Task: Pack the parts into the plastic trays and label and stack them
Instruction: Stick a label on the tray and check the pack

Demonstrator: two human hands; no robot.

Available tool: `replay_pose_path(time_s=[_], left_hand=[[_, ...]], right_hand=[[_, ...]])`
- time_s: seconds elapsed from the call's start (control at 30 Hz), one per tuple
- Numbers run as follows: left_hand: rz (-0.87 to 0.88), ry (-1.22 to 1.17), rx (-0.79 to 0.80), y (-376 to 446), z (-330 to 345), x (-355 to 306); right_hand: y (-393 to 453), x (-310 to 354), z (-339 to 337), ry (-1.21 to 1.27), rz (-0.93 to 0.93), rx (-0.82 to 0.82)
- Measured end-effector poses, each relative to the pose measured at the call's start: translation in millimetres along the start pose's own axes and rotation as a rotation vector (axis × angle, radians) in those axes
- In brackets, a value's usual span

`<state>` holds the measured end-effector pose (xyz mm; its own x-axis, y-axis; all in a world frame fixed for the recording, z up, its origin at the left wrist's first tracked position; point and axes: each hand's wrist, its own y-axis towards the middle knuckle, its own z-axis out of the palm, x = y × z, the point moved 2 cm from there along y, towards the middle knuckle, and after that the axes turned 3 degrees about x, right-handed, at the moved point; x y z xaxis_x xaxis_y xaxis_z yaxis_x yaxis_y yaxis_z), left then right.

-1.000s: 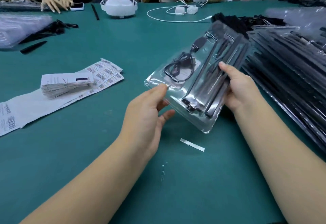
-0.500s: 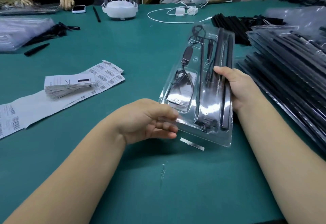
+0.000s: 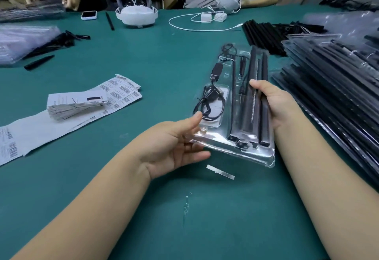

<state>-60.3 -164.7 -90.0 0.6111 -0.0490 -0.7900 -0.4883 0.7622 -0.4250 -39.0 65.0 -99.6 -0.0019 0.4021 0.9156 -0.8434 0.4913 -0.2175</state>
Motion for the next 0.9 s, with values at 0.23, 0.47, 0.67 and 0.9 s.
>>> replay_pose_path(time_s=[0.23, 0.47, 0.67, 0.9], left_hand=[[0.039, 0.16, 0.079, -0.9, -3.6, -2.9], [0.108, 0.296, -0.164, 1.3, -13.1, -10.0], [0.093, 0.172, -0.178, 4.9, -18.1, -8.4], [0.119, 0.115, -0.194, 7.8, -20.9, -8.3]], right_hand=[[0.0, -3.3, 2.7, -0.006, 0.056, 0.043], [-2.3, -8.0, 12.4, -0.119, -0.042, 0.105], [-9.0, -7.7, 21.1, -0.158, -0.049, 0.166], [-7.8, -10.3, 22.7, -0.247, 0.013, 0.142]])
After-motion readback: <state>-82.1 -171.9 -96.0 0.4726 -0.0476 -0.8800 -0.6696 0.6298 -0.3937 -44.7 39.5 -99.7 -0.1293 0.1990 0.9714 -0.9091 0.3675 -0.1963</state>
